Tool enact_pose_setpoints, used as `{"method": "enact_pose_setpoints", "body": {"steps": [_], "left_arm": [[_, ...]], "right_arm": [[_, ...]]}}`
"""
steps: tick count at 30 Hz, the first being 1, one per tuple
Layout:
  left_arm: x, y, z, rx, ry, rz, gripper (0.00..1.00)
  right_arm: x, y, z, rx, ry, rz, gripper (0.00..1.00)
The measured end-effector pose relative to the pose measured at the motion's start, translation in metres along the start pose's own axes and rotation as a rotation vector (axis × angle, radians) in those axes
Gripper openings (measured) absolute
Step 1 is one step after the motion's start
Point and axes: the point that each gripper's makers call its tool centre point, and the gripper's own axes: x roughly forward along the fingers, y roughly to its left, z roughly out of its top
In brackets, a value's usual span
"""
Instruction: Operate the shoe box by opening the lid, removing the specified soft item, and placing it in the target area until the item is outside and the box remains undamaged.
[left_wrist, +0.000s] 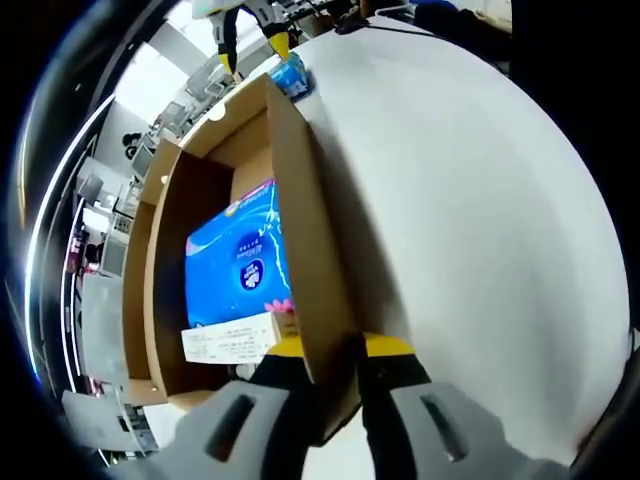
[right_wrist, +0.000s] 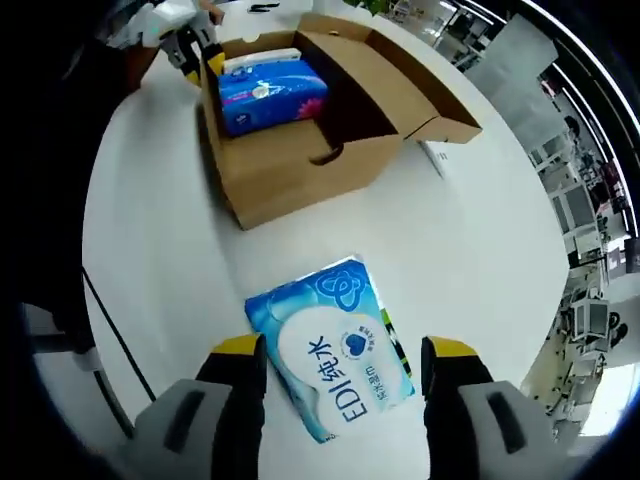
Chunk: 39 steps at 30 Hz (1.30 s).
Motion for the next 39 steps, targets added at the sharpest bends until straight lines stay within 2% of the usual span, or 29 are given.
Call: {"method": "enact_pose_setpoints", "body": {"steps": [3,8,12,16,19,23,26,27,29,34,39], "left_arm": [[0.000,0.000,0.000,0.001,0.000,0.000,0.14],[0.001,0.000,0.000,0.002,0.000,0.003,0.14],[0.001,0.001,0.000,0.006,-0.006,0.000,0.14],[0.001,0.001,0.000,0.009,-0.008,0.001,0.14],[0.000,0.001,0.000,0.011,-0.009,0.001,0.14],[0.000,0.001,-0.001,0.012,-0.010,0.002,0.14],[0.000,0.002,-0.002,0.011,-0.011,0.002,0.14],[0.000,0.001,-0.002,0.012,-0.011,0.002,0.14],[0.000,0.001,-0.002,0.014,-0.011,0.002,0.14],[0.001,0.005,-0.004,0.014,-0.017,0.002,0.14],[0.001,0.005,-0.004,0.018,-0.018,0.003,0.14]], "right_arm": [[-0.006,-0.001,0.003,0.052,0.005,-0.038,0.64],[-0.022,0.000,0.018,0.175,-0.076,-0.095,0.63],[-0.042,-0.002,0.032,0.263,-0.137,-0.107,0.67],[-0.059,-0.006,0.045,0.277,-0.157,-0.164,0.70],[-0.070,-0.007,0.062,0.295,-0.198,-0.215,0.70],[-0.082,-0.002,0.089,0.364,-0.248,-0.234,0.71],[-0.090,0.004,0.113,0.365,-0.278,-0.226,0.71],[-0.094,0.003,0.120,0.375,-0.296,-0.233,0.70],[-0.103,-0.002,0.144,0.393,-0.386,-0.270,0.70],[-0.098,0.010,0.164,0.414,-0.404,-0.253,0.70],[-0.084,0.017,0.169,0.443,-0.388,-0.274,0.71]]}}
